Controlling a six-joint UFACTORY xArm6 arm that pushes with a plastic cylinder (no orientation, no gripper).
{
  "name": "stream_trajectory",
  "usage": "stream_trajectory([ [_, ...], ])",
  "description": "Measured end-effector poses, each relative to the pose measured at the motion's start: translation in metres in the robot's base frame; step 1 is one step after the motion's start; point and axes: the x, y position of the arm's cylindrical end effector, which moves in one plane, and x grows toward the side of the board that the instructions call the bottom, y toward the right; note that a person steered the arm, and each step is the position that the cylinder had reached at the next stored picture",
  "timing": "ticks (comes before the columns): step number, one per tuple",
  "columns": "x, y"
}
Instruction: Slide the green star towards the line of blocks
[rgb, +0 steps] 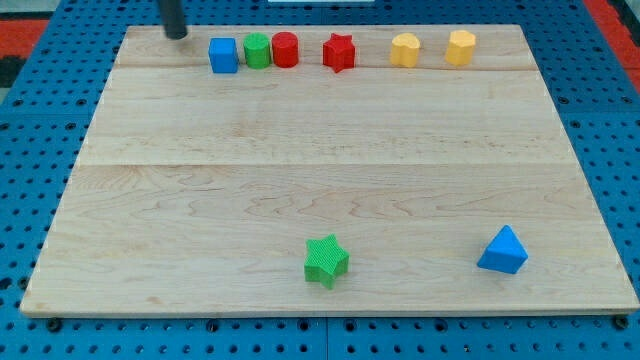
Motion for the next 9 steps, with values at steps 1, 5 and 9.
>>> stream_trajectory([
  [1, 0.108, 0.038],
  [5, 0.357, 0.302],
  [9, 0.323, 0.231],
])
